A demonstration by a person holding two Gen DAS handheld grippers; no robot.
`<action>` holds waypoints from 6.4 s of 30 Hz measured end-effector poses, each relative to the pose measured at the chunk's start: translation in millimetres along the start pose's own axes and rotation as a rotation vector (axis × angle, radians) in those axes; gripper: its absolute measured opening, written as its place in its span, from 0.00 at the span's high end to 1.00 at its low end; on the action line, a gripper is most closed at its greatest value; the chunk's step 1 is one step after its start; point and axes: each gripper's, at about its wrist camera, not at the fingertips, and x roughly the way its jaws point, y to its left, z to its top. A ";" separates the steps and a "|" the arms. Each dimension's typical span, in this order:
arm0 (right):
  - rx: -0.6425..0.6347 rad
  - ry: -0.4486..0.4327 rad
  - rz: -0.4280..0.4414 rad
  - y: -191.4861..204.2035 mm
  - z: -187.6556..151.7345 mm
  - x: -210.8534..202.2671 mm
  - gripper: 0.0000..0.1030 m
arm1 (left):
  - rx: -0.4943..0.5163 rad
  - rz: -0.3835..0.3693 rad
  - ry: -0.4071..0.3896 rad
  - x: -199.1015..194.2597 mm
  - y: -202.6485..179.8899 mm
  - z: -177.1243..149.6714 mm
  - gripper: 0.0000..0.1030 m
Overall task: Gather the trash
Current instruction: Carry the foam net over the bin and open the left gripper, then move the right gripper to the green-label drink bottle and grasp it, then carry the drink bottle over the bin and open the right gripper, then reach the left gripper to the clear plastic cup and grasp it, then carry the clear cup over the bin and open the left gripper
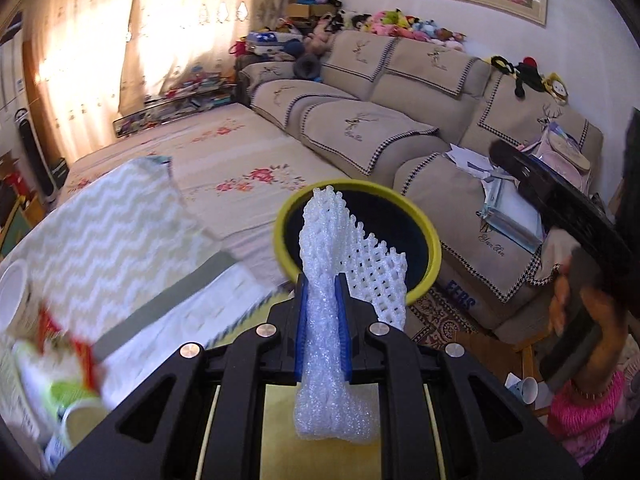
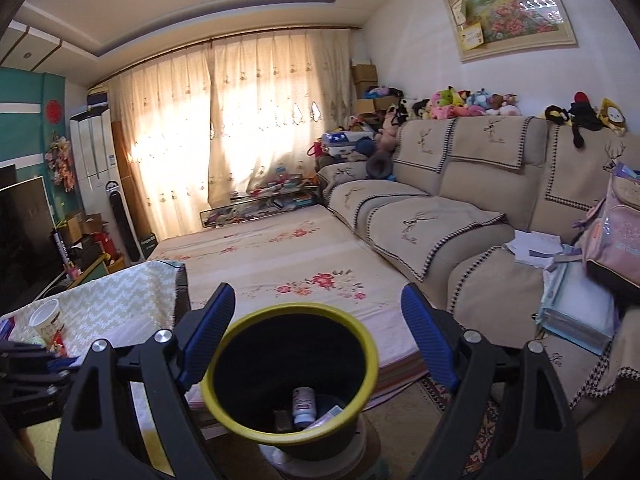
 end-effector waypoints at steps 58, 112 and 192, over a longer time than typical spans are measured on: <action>-0.586 0.389 0.830 325.7 -100.1 10.9 0.29 | -0.522 0.542 -0.272 -242.7 143.0 -203.0 0.05; -0.285 0.279 0.900 260.4 -17.3 -26.5 0.52 | -0.492 0.512 -0.235 -219.3 133.6 -196.2 0.05; -0.169 0.211 0.406 189.3 -47.3 54.6 0.39 | -0.508 0.443 -0.075 -134.7 149.4 -173.8 0.50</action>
